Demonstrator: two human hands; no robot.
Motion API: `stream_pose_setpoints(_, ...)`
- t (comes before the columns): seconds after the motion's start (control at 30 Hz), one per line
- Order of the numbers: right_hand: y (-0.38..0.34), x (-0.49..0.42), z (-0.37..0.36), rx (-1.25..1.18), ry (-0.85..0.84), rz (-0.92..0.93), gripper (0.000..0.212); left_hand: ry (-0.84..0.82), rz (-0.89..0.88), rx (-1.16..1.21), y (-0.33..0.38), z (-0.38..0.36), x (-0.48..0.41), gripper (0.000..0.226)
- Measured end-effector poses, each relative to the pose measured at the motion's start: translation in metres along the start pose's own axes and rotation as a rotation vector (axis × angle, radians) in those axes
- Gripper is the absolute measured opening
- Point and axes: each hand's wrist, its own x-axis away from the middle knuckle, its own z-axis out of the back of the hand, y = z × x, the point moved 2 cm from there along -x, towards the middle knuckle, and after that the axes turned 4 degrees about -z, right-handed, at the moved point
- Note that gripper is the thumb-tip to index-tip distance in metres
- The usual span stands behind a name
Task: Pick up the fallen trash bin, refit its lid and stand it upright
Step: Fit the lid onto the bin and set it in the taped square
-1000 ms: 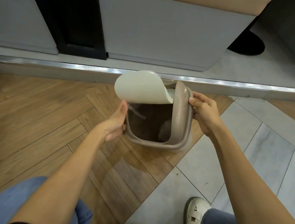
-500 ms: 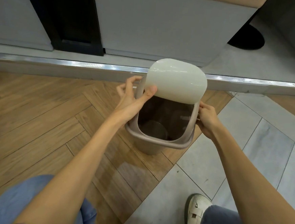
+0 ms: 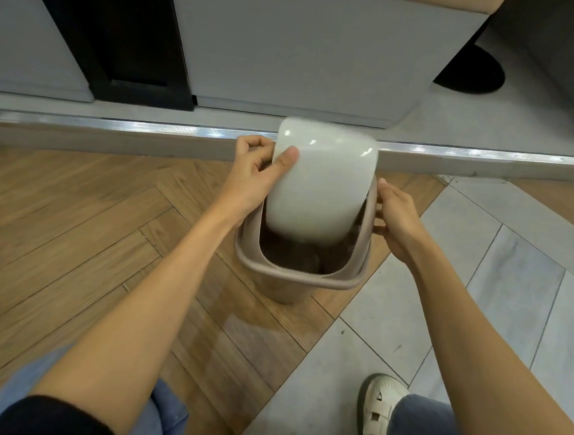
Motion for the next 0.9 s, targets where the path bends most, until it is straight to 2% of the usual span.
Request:
stream_pose_setpoints(0.07,-0.002,0.002,-0.002,-0.005,-0.002,-0.022,0.044,0.042,0.025,-0.020,-0.001,-0.001,-0.001,0.048)
stream_pose_setpoints(0.2,-0.002,0.004,-0.001,0.006,-0.006,-0.023,0.044,0.066,0.006,-0.122,0.003,-0.006,-0.001,0.023)
stream_pose_setpoints(0.23,-0.001,0.005,-0.001,0.011,-0.019,-0.024,0.043,0.077,0.013,-0.116,0.004,-0.005,-0.001,0.023)
stream_pose_setpoints(0.33,0.001,0.006,-0.001,0.011,-0.034,-0.021,0.043,0.116,0.017,-0.118,0.003,-0.007,0.002,0.046)
stream_pose_setpoints(0.5,0.000,0.009,0.003,0.015,-0.061,-0.043,0.045,0.106,0.063,-0.083,-0.002,-0.007,0.008,0.049)
stream_pose_setpoints(0.6,-0.004,0.017,0.011,-0.007,-0.058,-0.124,0.058,0.132,0.204,0.005,-0.012,-0.003,0.022,0.064)
stream_pose_setpoints(0.67,-0.002,0.025,0.015,-0.007,-0.062,-0.182,0.072,0.128,0.319,0.054,-0.020,-0.003,0.036,0.065)
stream_pose_setpoints(0.77,0.007,0.038,0.001,-0.008,-0.133,-0.204,0.075,0.090,0.439,0.147,-0.029,-0.011,0.055,0.068)
stream_pose_setpoints(0.83,0.012,0.041,-0.015,-0.047,-0.052,-0.159,0.073,0.112,0.468,0.174,-0.033,-0.017,0.062,0.074)
stream_pose_setpoints(0.9,0.012,0.039,-0.026,-0.112,0.105,-0.110,0.071,0.159,0.454,0.166,-0.034,-0.023,0.065,0.074)
